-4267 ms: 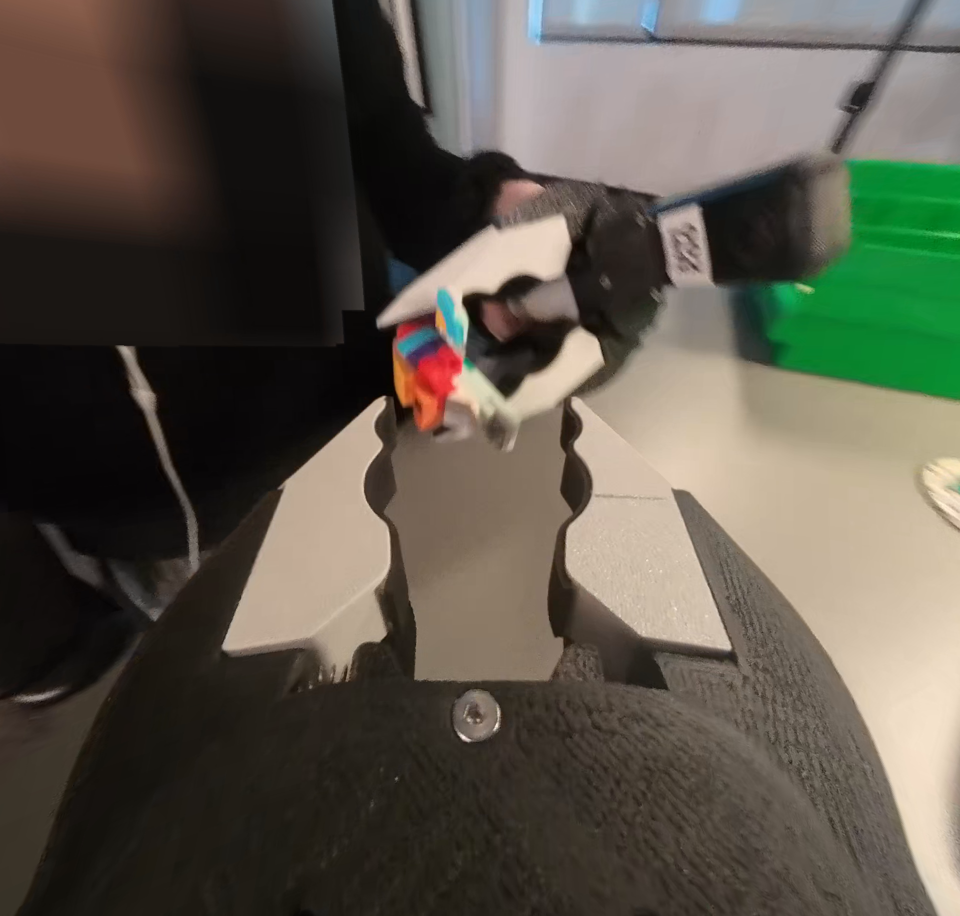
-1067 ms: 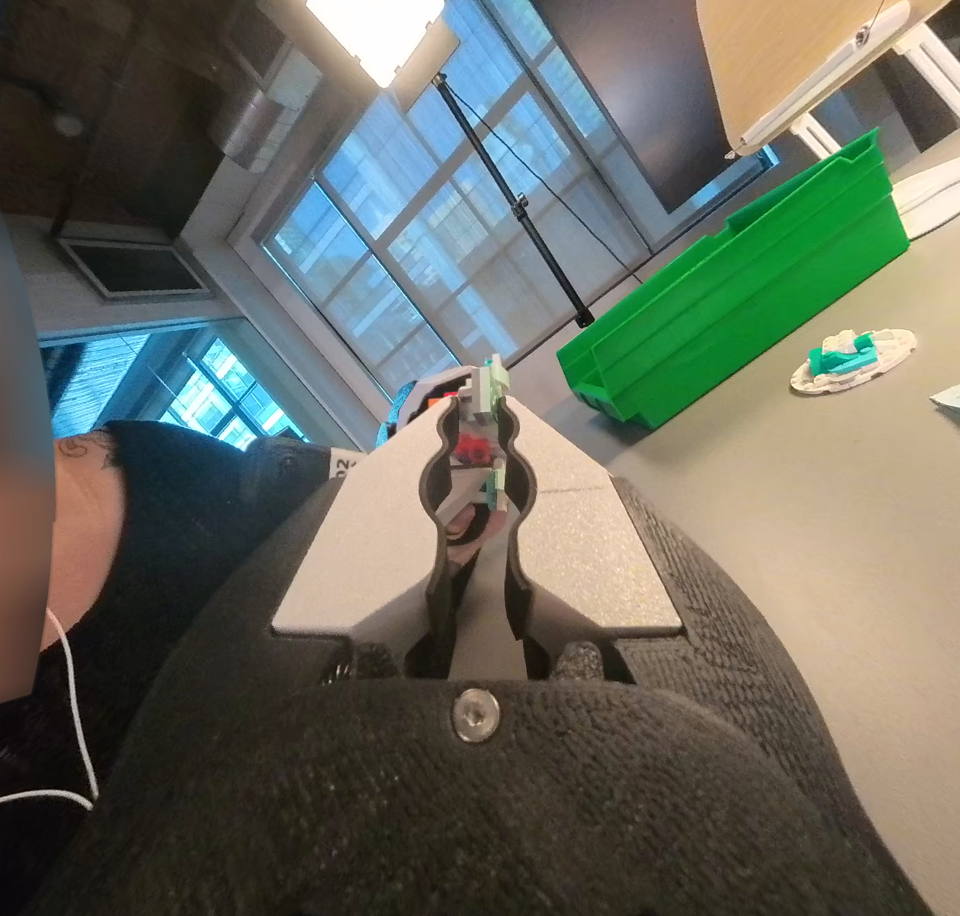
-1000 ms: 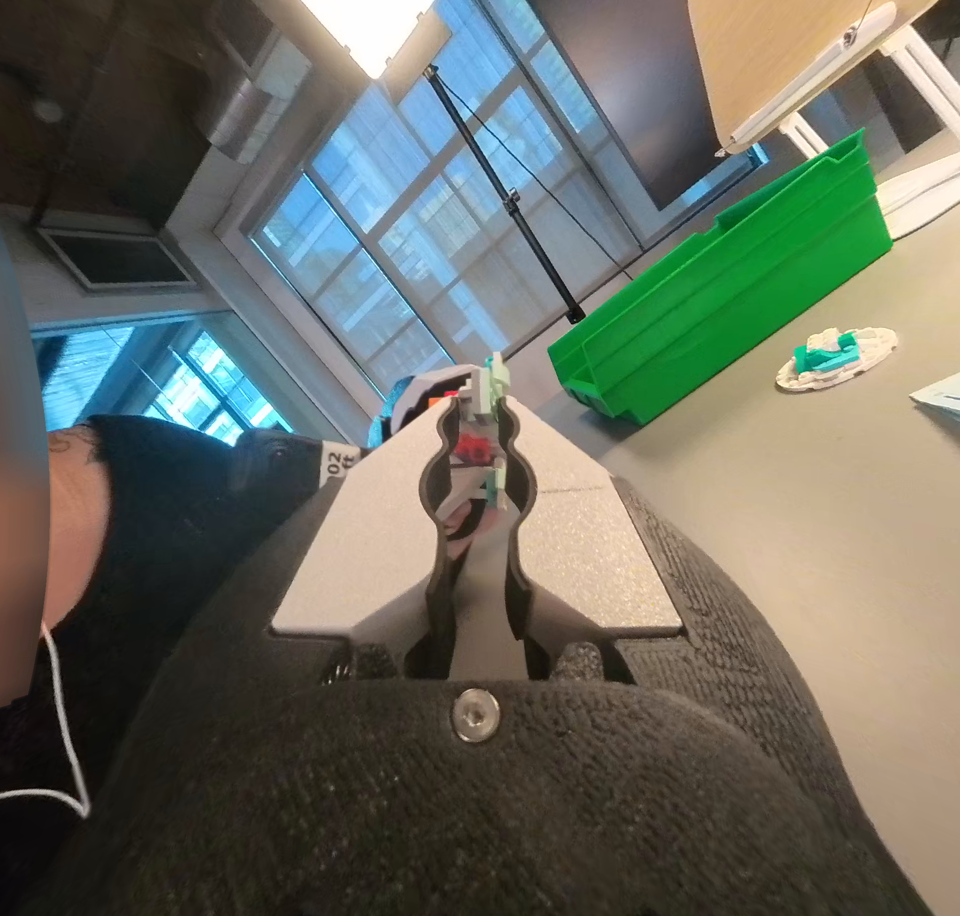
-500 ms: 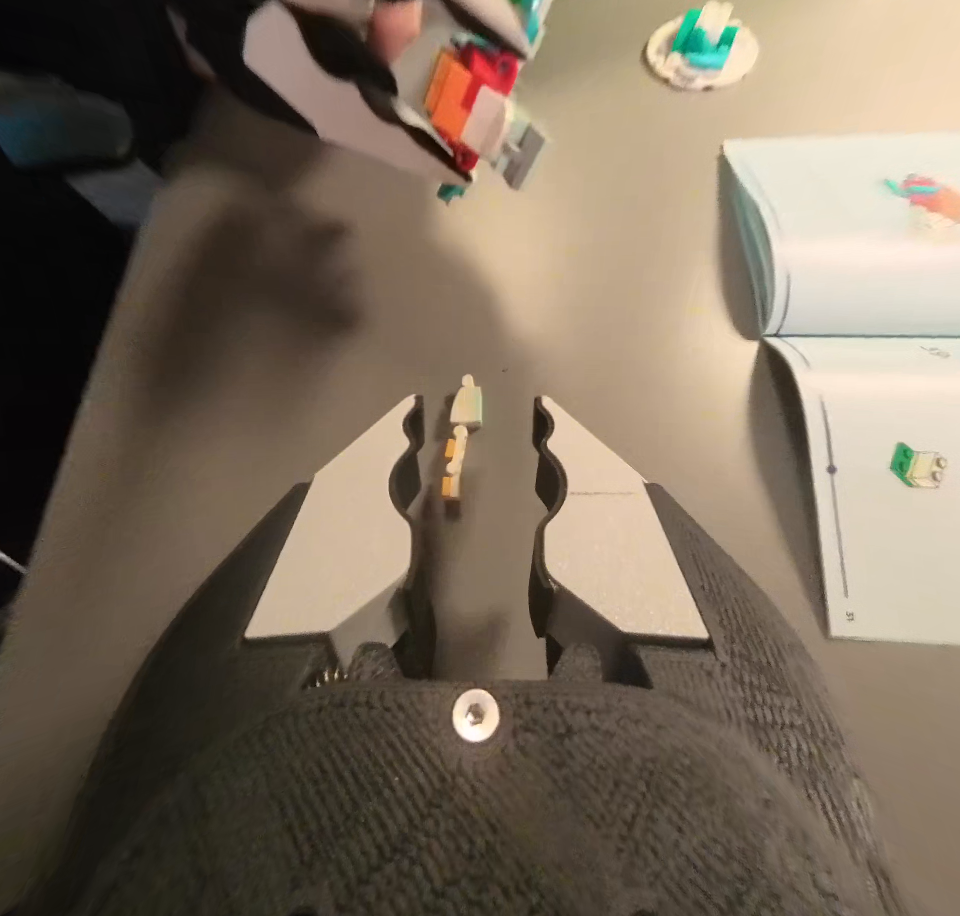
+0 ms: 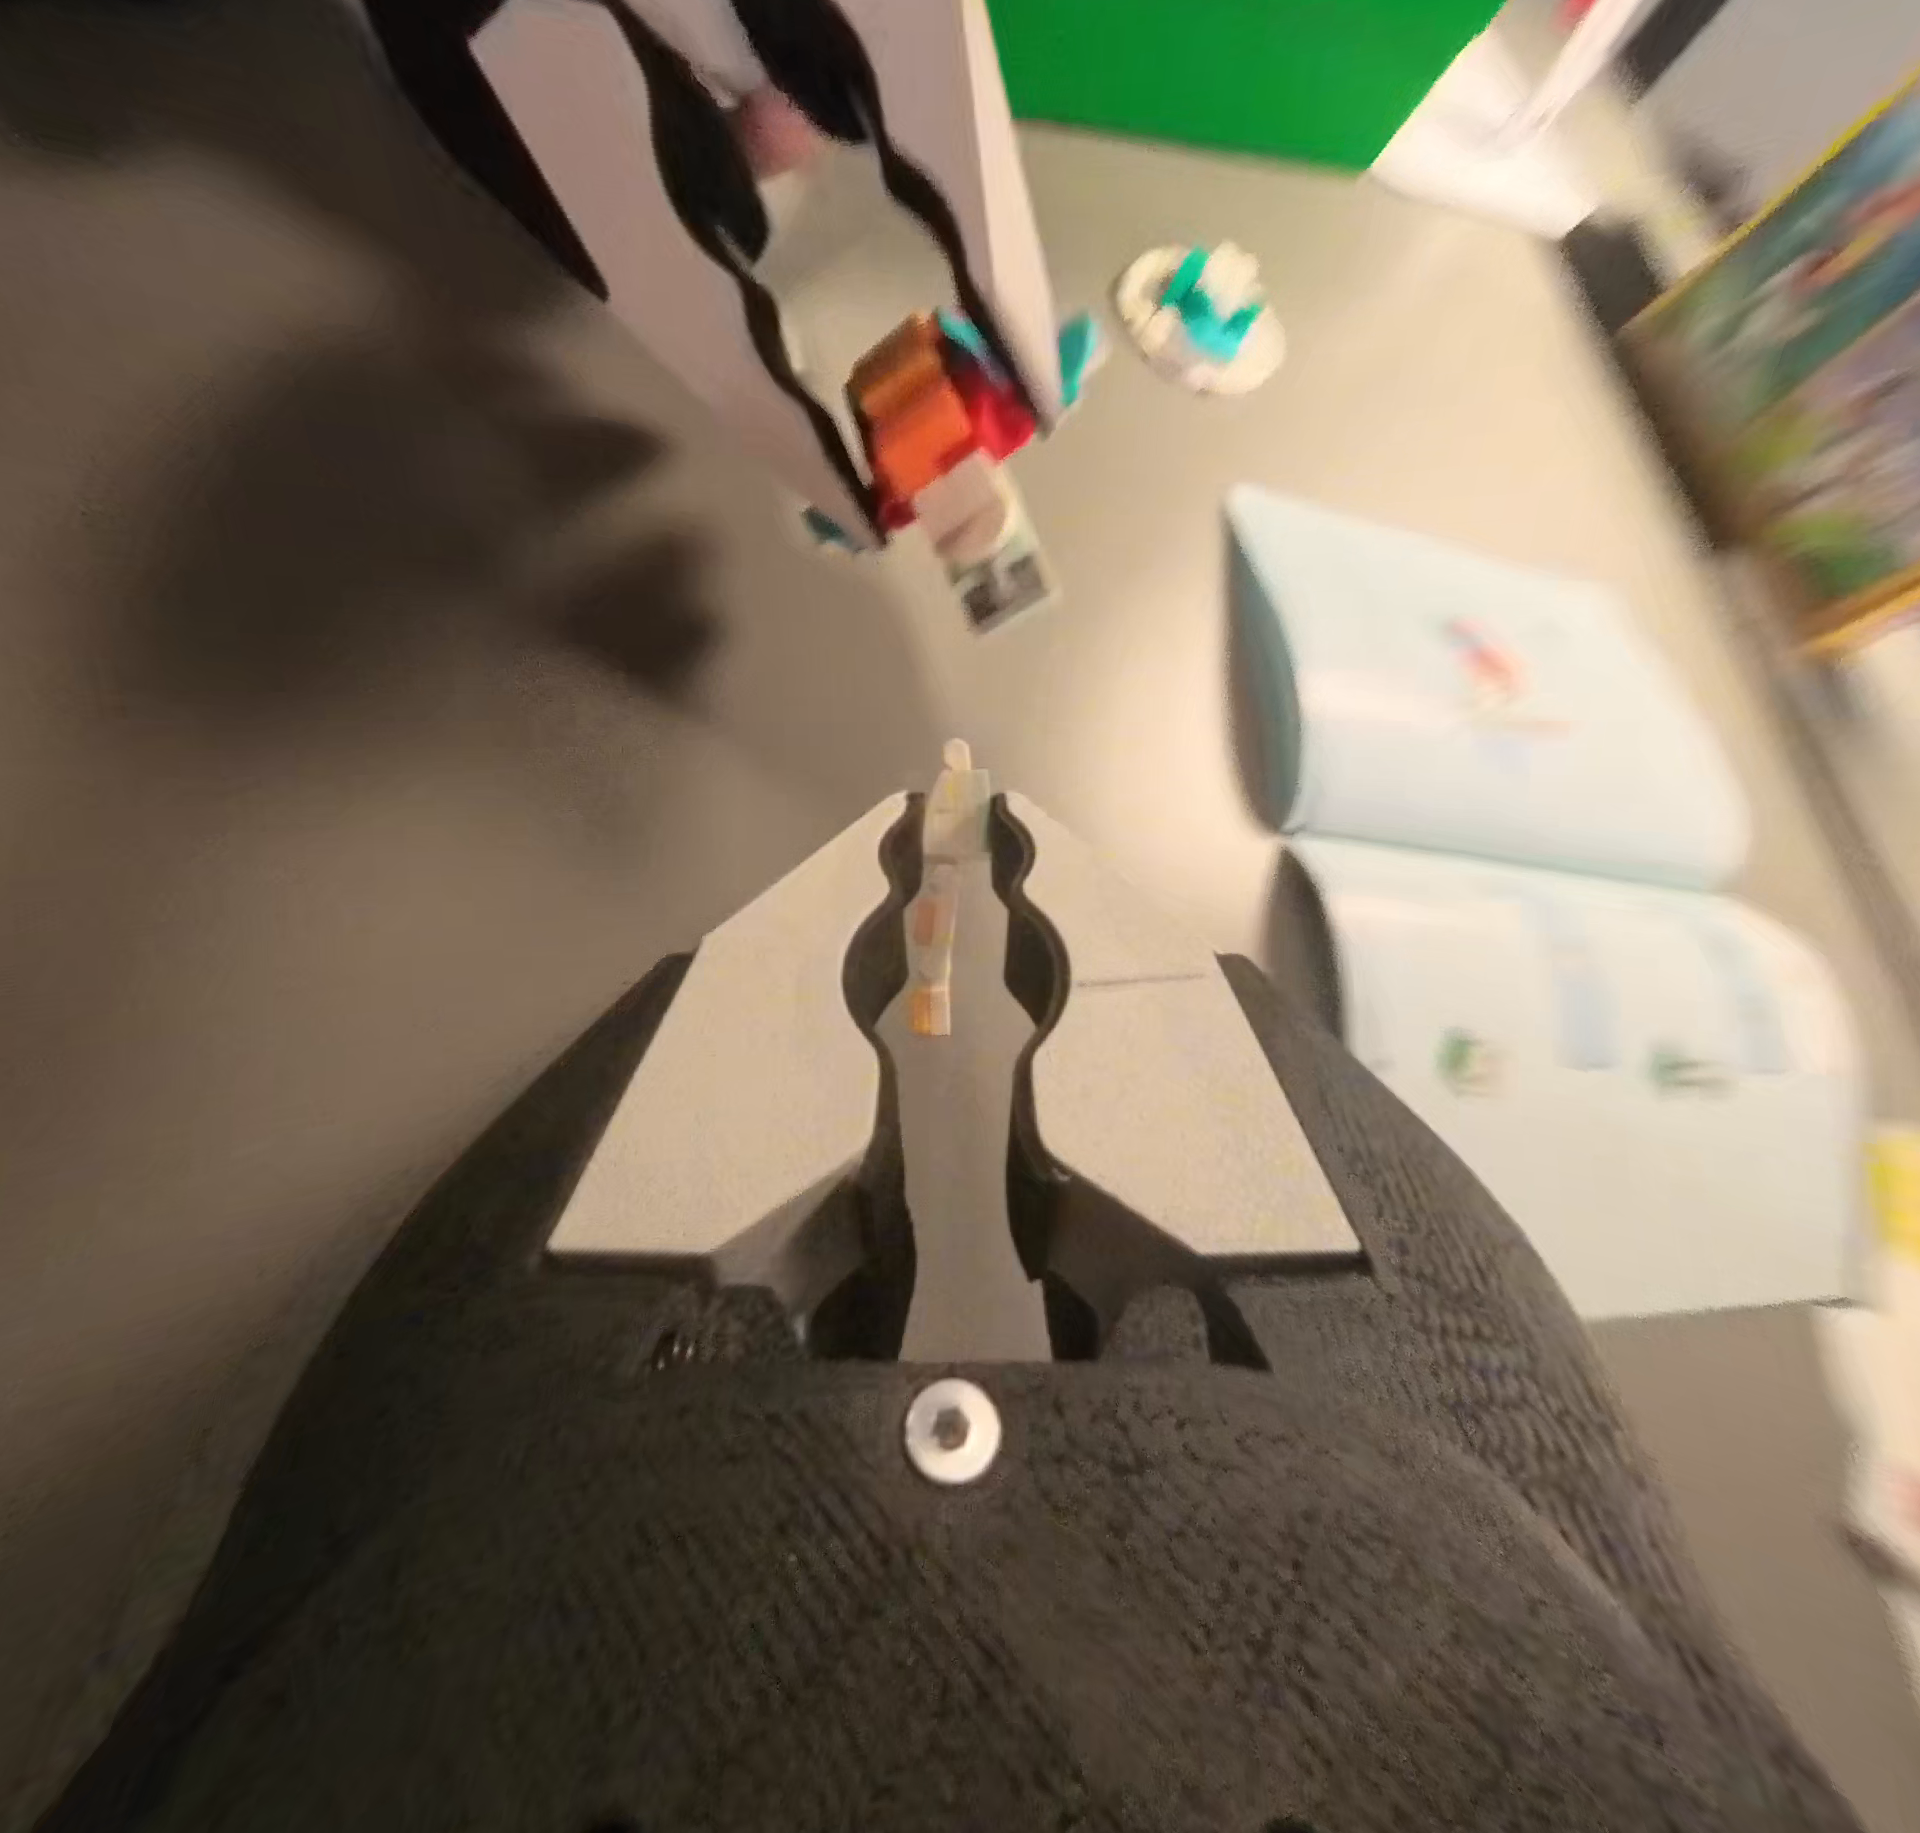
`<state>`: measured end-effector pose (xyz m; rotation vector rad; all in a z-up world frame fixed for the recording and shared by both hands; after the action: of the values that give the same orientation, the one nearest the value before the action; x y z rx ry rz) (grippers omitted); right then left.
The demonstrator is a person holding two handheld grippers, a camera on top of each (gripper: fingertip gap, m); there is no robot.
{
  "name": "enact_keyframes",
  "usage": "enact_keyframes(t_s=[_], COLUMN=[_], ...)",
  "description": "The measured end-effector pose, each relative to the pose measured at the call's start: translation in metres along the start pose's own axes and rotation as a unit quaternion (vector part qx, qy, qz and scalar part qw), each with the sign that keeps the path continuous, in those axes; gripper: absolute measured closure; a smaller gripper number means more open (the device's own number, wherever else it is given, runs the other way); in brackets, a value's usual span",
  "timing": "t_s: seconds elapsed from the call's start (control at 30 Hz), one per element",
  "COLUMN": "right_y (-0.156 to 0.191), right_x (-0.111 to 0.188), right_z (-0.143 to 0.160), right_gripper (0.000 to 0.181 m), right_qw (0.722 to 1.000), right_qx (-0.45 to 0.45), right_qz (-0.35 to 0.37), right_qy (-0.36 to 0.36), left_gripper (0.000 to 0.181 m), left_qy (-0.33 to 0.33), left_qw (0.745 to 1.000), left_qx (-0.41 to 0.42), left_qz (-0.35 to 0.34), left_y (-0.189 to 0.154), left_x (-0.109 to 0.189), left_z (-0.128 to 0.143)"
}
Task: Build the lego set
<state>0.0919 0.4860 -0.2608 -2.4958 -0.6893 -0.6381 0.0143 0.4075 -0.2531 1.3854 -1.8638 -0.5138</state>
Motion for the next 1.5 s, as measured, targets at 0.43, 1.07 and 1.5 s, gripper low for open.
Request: enact_keyframes(t_s=[0.43,1.07,1.5], right_y=[0.014,0.03,0.031], right_x=[-0.013,-0.013,-0.015], right_z=[-0.019,-0.016,0.001], right_gripper=[0.17,0.17,0.17], right_qw=[0.769,0.73,0.756], right_qx=[0.586,0.639,0.617], right_qz=[0.24,0.204,0.152], right_qy=[0.088,0.129,0.157], left_gripper=[0.148,0.148,0.149], left_qy=[0.083,0.117,0.094], left_qw=[0.924,0.899,0.891], left_qx=[0.256,0.209,0.228], left_qz=[0.274,0.367,0.381], left_y=[-0.003,0.003,-0.002], left_x=[-0.004,-0.01,-0.023], left_z=[0.016,-0.003,-0.006])
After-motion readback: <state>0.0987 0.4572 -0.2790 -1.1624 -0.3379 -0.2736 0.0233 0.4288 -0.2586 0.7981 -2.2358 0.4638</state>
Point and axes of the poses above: each gripper's, where its closed fingertips meet, x back along the fingers, z out of its underside, y = z × x across the jaws, the point moved 4 cm from there along x, back along the fingers, and after that the axes turned 2 degrees about -z, right-handed, at the moved point
